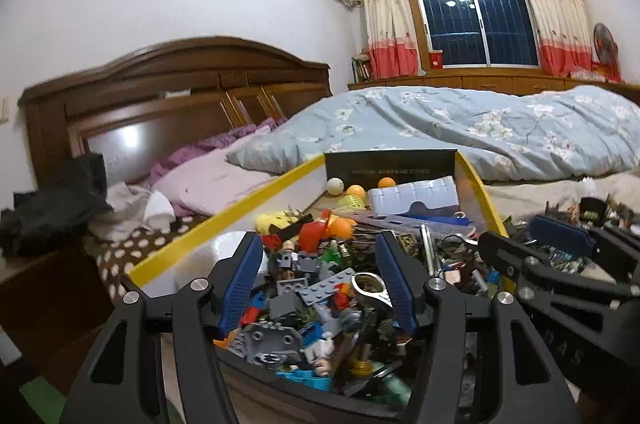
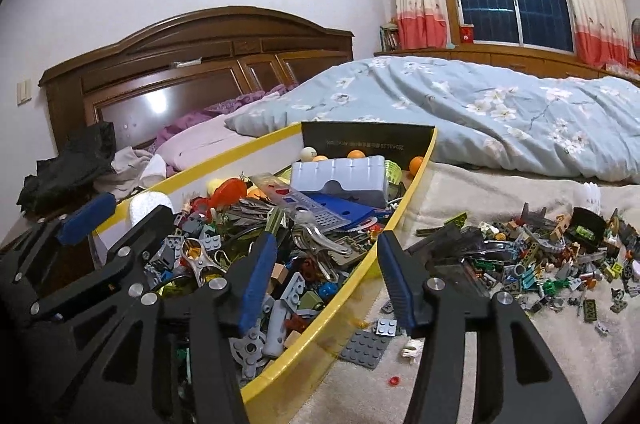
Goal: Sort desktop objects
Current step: 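Withdraw both open tools from the box back toward the Lego pile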
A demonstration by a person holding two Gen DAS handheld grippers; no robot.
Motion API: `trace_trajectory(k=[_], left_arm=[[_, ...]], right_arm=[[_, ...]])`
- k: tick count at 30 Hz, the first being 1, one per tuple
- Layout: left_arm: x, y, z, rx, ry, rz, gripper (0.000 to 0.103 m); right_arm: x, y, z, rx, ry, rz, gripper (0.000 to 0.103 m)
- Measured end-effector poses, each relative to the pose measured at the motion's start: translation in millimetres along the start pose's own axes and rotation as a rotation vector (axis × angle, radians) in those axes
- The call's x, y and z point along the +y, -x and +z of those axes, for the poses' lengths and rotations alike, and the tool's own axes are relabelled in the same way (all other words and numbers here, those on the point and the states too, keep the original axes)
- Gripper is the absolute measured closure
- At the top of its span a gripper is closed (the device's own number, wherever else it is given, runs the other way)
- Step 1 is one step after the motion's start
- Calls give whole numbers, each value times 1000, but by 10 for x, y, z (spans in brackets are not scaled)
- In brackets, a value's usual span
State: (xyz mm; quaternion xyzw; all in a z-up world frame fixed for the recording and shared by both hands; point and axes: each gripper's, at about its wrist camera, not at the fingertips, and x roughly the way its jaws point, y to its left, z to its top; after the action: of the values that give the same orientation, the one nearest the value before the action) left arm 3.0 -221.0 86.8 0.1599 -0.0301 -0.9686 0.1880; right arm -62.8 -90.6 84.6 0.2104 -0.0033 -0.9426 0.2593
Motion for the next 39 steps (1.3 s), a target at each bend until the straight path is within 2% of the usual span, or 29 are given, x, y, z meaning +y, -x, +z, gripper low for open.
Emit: trace_trajectory(k=[3,10,15,19,29,35,39], left_arm=[[-25,-1,50,6,29,-10,44],[-292,66,94,-42,-36,-17,45],[-466,84,108,-50,-51,-52,46],[-613,87,138,-36,-58,-114,46],[-1252,262,173,-39,-101,-265,46],[-1606,376,141,-59,-138,-315,46],[-1732,334,146,-19,-132,-351,46]], right_arm=[[10,76,14,-19,31,-22,50],[-160,215,32,-26,30,-86,50],[-319,301,15,-17,16,-130,50],[-467,401,1,-21,14,-160,50],[-1014,800,-73,-20,-17,-250,50],[-1304,979,-153,7,-48,-309,50],[-1453,1046,-209,18,-64,-329,50]])
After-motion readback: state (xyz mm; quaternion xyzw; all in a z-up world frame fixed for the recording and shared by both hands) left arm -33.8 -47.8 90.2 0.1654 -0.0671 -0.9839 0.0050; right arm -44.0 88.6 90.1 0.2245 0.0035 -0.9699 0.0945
